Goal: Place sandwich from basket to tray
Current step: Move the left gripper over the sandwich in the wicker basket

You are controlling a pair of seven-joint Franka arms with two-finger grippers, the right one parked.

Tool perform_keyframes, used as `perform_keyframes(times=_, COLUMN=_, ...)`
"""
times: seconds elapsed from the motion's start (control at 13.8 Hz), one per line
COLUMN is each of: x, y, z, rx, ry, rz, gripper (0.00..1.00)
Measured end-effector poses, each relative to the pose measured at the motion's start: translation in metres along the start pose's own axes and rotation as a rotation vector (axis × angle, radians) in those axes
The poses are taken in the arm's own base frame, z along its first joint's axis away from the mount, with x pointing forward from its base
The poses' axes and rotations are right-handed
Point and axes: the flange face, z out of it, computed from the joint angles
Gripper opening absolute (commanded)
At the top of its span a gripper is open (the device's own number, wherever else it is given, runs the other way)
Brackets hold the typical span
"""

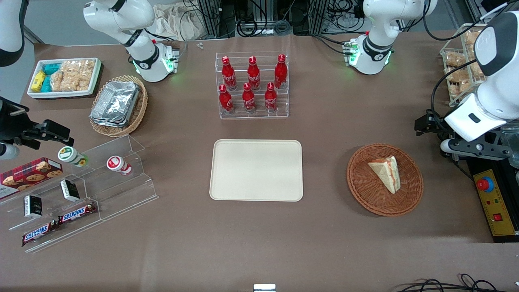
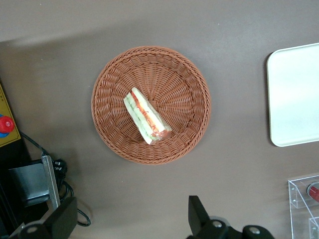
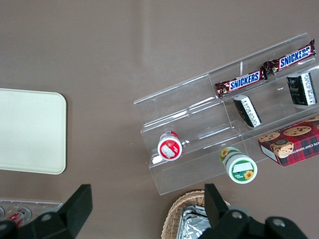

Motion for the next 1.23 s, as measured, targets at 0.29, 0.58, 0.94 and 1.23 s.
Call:
perform_keyframes(times=0.29, x=0.004, y=-0.001, z=0.005, rx=-0.002, ry=-0.007, rz=-0.002, gripper=1.00)
perform_keyframes(times=0.58, x=0.013, y=-0.003, z=0.019, rx=-0.004, ry=-0.033, rz=-0.098, gripper=1.00)
perform_keyframes(times=0.94, x=0.021, y=-0.004, z=0.077, rx=-0.003, ry=-0.017, rz=-0.223, gripper=1.00)
perform_keyframes(times=1.23, x=0.019, y=-0.005, z=0.132, rx=-0.005, ry=0.031, rz=-0.344, gripper=1.00)
